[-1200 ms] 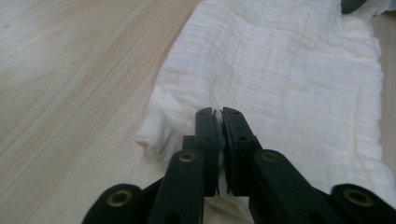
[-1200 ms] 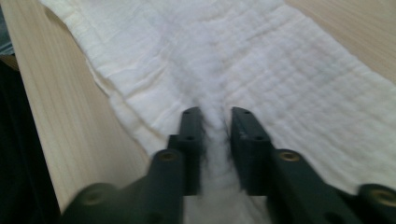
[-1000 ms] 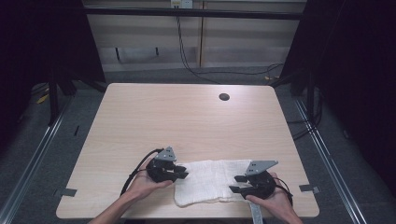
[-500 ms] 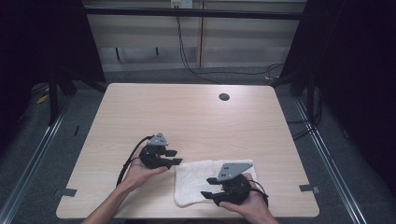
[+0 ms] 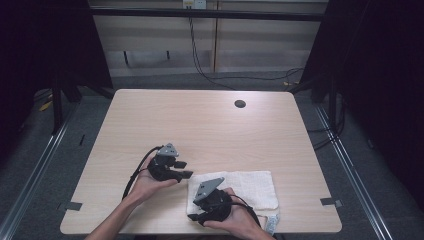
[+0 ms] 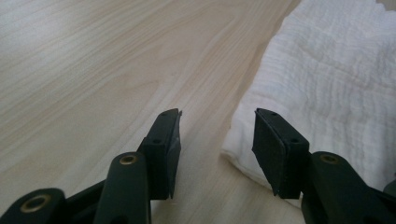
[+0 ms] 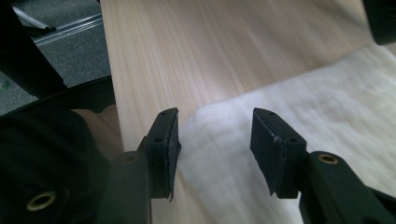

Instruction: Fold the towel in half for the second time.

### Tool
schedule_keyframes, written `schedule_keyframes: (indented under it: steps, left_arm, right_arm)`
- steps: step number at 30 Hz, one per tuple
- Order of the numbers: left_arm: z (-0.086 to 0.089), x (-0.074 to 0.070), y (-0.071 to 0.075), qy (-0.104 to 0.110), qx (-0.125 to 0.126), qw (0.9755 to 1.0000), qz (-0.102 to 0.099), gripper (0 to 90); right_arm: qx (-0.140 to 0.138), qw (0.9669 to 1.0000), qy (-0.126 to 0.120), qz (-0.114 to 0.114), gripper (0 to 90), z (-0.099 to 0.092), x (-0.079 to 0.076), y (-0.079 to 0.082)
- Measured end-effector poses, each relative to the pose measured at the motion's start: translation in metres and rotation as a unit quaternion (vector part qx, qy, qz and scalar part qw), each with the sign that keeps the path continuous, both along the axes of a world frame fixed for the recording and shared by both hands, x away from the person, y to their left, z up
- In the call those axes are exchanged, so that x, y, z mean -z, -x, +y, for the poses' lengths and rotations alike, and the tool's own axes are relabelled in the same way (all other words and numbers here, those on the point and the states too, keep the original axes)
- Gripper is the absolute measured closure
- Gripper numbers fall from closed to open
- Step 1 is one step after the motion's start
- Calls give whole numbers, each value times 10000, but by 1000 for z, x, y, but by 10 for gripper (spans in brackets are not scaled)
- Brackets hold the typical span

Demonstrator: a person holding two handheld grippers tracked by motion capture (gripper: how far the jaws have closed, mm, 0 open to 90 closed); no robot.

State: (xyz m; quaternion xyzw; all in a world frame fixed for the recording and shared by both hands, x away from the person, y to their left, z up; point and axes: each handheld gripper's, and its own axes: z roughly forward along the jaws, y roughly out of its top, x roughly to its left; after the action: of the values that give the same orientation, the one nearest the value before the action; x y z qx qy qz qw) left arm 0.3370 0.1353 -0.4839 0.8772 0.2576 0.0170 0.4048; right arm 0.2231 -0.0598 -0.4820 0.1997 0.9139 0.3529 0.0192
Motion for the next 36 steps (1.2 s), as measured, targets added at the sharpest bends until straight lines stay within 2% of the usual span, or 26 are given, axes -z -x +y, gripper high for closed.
schedule_keyframes:
  steps: [2, 4, 7, 10, 14, 16, 18, 20, 25, 26, 27, 28, 30, 34, 36]
  left_arm:
    - [0, 1, 0, -1, 2, 10000, 20, 508]
    - [0, 1, 1, -65, 1, 10000, 11, 492]
    - [2, 0, 1, -18, -13, 10000, 12, 488]
    - [3, 1, 1, 9, 10, 10000, 38, 486]
    - [2, 2, 2, -1, 41, 10000, 53, 482]
    - [3, 2, 2, 13, 37, 10000, 45, 485]
    - [5, 1, 2, 48, 89, 9999, 21, 544]
    - [4, 2, 3, 150, 165, 9997, 51, 584]
    - [-3, 7, 5, 15, 338, 9994, 105, 591]
    - [-5, 8, 6, -110, 407, 9990, 127, 583]
    - [-6, 9, 7, -73, 418, 9990, 121, 581]
    - [-8, 10, 8, -112, 442, 9988, 151, 578]
    - [-10, 10, 9, -214, 418, 9989, 79, 570]
    - [-9, 11, 7, -162, 380, 9990, 143, 574]
    - [-10, 12, 7, -223, 416, 9988, 145, 574]
  right_arm:
    - [-64, 10000, -10, -14, 511, 5, 3, -1]
    - [-159, 9998, 32, -129, 514, 9, 5, 1]
    - [-159, 9996, 97, -207, 524, 11, 10, 3]
    - [-110, 9989, 184, -406, 608, 11, 10, 4]
    - [-51, 9988, 195, -452, 654, 11, 10, 4]
    - [20, 9987, 214, -468, 749, 10, 10, 2]
    - [64, 9986, 206, -489, 813, 9, 10, -1]
    - [114, 9985, 156, -509, 817, 8, 11, -1]
    - [97, 9986, 155, -493, 826, 8, 11, -2]
    - [127, 9988, 137, -456, 827, 8, 11, -2]
    - [142, 9988, 133, -445, 827, 8, 11, -2]
    - [137, 9988, 131, -442, 827, 8, 11, -2]
    - [166, 9990, 115, -407, 827, 8, 11, -2]
    - [171, 9991, 104, -387, 826, 7, 11, -3]
    - [192, 9992, 63, -348, 826, 7, 11, -4]
